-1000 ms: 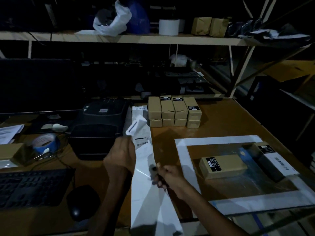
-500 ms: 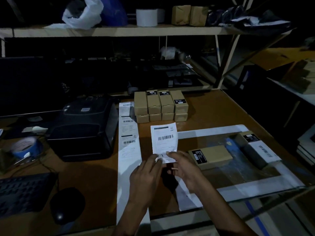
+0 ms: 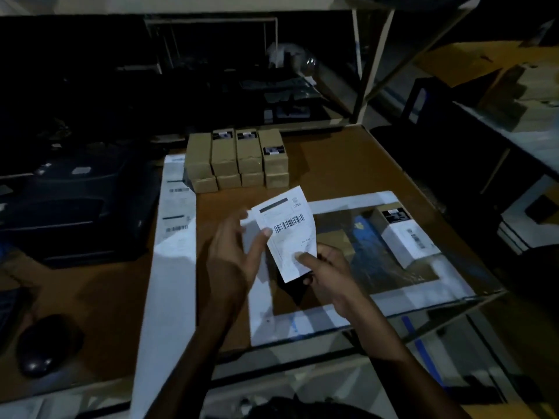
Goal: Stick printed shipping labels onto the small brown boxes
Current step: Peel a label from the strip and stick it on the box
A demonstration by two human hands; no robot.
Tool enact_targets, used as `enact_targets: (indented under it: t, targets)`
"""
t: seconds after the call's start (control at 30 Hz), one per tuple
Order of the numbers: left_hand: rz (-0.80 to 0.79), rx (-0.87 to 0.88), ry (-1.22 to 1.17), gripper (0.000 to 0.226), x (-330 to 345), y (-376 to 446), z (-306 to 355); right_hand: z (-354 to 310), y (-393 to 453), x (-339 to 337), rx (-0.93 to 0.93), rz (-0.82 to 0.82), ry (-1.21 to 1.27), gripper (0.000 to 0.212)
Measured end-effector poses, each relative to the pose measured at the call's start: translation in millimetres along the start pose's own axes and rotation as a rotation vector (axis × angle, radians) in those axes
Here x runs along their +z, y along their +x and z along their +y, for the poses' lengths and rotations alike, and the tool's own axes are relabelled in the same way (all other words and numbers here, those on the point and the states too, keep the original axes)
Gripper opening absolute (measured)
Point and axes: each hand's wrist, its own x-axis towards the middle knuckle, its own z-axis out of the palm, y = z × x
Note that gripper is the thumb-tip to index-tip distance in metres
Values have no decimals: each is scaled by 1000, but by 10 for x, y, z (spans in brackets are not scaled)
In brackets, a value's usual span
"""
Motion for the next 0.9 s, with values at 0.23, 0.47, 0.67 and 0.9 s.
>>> enact_targets:
  t: [0.23, 0.47, 0.67, 0.9]
  targets:
    - [-88, -106, -87, 12, 552, 356, 251, 39, -43, -497, 0, -132, 20, 21]
    - [-99, -112, -126, 15, 972, 389, 481, 56, 23, -849, 14, -62, 91, 25]
    - [-188, 65, -98, 13, 1052, 491, 434, 197, 119, -849, 29, 108, 133, 20]
    - [-380, -50, -215, 9, 1205, 731, 164, 236, 161, -884, 38, 229, 182, 22]
